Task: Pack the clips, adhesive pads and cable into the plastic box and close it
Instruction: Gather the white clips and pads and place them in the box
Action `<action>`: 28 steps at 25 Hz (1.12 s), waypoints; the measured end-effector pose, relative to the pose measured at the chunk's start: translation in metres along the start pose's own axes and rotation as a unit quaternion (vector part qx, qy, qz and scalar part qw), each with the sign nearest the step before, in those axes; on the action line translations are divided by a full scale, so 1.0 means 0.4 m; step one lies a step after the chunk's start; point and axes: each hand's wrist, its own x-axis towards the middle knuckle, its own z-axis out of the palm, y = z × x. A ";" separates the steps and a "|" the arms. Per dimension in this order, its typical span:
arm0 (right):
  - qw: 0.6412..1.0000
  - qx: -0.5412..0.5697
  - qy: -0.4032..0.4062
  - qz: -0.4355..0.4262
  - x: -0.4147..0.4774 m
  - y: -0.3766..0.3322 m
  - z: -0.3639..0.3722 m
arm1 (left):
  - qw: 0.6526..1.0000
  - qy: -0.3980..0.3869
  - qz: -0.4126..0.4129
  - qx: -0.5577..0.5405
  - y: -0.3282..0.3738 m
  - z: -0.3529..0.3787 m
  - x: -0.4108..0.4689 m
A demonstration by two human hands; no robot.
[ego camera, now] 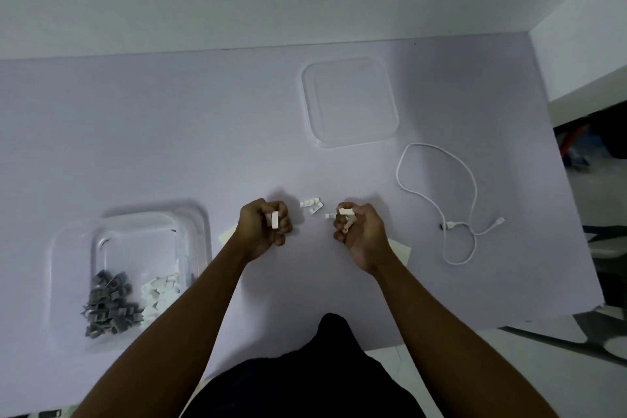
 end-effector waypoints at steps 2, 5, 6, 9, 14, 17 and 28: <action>0.993 0.076 -0.085 0.008 -0.028 -0.014 -0.025 | 0.999 -0.020 -0.002 -0.025 0.012 0.018 0.005; 0.990 0.101 -0.101 -0.011 -0.043 -0.029 -0.043 | 0.999 0.034 -0.001 0.035 0.023 0.051 0.027; 0.993 0.091 -0.073 -0.017 -0.043 -0.035 -0.043 | 0.986 0.091 0.022 0.137 0.020 0.061 0.040; 0.996 -0.037 0.064 -0.052 -0.033 -0.039 -0.048 | 0.819 0.228 0.145 0.506 -0.002 0.094 0.073; 0.904 -0.330 0.197 -0.189 0.004 0.012 -0.088 | 0.674 0.194 0.204 0.683 -0.043 0.106 0.108; 0.842 -0.435 0.171 -0.268 0.018 0.044 -0.096 | 0.643 0.173 0.270 0.696 -0.054 0.098 0.118; 0.750 -0.580 0.037 -0.314 0.065 0.092 -0.067 | 0.602 0.159 0.170 0.764 -0.062 0.065 0.123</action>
